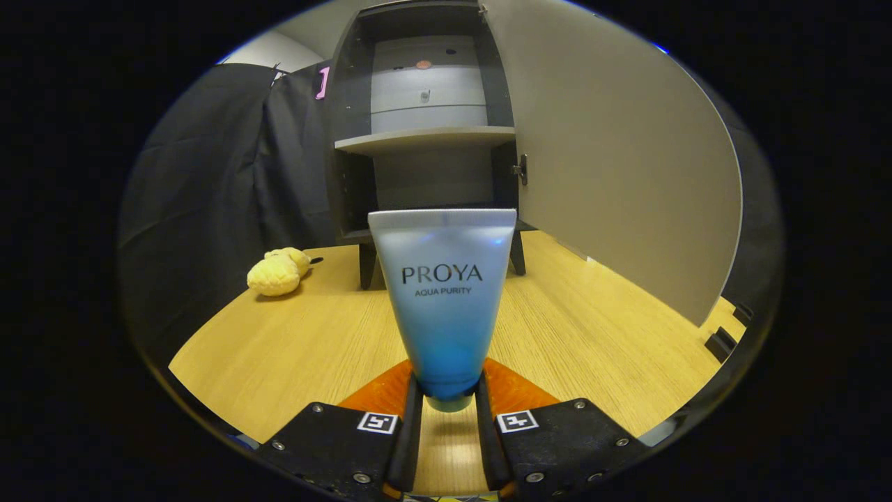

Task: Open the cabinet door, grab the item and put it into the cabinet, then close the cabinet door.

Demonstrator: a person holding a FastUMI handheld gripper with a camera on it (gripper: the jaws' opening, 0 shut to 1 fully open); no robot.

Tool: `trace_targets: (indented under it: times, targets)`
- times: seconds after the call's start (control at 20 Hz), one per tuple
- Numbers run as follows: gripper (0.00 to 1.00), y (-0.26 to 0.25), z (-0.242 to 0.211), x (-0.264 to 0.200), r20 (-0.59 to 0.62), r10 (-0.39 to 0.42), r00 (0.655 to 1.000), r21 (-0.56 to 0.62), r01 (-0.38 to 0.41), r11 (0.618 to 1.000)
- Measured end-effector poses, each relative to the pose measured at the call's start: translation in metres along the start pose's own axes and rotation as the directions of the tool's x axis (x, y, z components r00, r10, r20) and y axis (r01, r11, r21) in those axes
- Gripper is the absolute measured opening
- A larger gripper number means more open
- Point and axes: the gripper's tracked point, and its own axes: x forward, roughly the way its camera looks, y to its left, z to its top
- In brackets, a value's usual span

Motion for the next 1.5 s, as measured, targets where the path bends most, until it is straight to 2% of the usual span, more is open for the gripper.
trace_targets:
  times: [0.65, 0.9, 1.2, 1.35, 1.5]
  targets:
    - [0.37, 0.025, 0.188, 0.003, 0.081, 0.125, 0.989, -0.053, -0.121, 0.991]
    - [0.37, 0.035, 0.259, 0.017, 0.095, 0.145, 0.985, -0.061, -0.139, 0.988]
    - [0.37, 0.054, 0.332, 0.06, 0.126, 0.176, 0.976, -0.101, -0.164, 0.981]
    - [0.37, 0.062, 0.367, 0.096, 0.139, 0.192, 0.971, -0.101, -0.179, 0.979]
    - [0.37, 0.057, 0.39, 0.137, 0.137, 0.167, 0.976, -0.11, -0.153, 0.982]
